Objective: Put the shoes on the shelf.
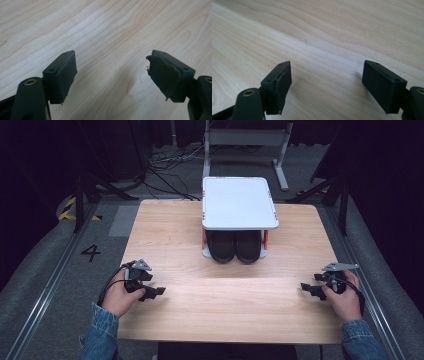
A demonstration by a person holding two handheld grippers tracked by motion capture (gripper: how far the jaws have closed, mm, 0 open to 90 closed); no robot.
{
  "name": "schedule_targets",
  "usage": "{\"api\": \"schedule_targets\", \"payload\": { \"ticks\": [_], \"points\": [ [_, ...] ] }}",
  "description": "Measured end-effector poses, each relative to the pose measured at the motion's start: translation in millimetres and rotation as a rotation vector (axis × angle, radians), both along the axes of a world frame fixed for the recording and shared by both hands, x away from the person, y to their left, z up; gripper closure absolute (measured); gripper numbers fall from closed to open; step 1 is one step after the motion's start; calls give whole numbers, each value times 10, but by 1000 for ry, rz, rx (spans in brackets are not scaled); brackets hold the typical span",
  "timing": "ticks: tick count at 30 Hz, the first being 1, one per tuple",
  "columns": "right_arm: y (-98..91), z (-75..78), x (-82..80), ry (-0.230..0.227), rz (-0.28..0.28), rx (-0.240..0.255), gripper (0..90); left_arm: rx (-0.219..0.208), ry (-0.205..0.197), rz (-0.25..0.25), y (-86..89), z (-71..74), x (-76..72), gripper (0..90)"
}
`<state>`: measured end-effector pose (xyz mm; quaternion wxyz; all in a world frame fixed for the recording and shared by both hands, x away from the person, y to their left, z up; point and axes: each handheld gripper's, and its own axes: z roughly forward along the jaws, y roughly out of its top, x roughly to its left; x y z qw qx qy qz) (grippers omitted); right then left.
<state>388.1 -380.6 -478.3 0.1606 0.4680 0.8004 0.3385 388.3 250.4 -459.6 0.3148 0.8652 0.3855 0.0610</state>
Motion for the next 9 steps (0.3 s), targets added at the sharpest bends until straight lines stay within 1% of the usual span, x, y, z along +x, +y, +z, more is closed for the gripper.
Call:
{"api": "schedule_targets", "payload": {
  "ticks": [1,2,3,4,5,6,8,9],
  "points": [
    [-5,-7,2,-8,-1,0,245,9,-9,-3,7,-31,11,205],
    [-4,-12,1,-15,-2,-7,239,26,-5,2,8,-53,15,197],
    [0,-19,-2,-23,-4,-22,230,41,-13,-11,16,-75,30,195],
    [8,-28,-6,-33,-3,-33,226,40,-28,-14,15,-89,36,191],
    [13,-35,-9,-41,-3,-36,211,36,-21,-10,13,-87,39,183],
    [19,-37,-16,-39,-7,-36,196,29,-20,-4,10,-86,41,183],
    [24,-48,-25,-46,-22,-37,168,21,-2,15,-2,-79,36,183],
    [22,-55,-28,-48,-28,-34,152,21,-2,15,-2,-79,36,181]
  ]
}}
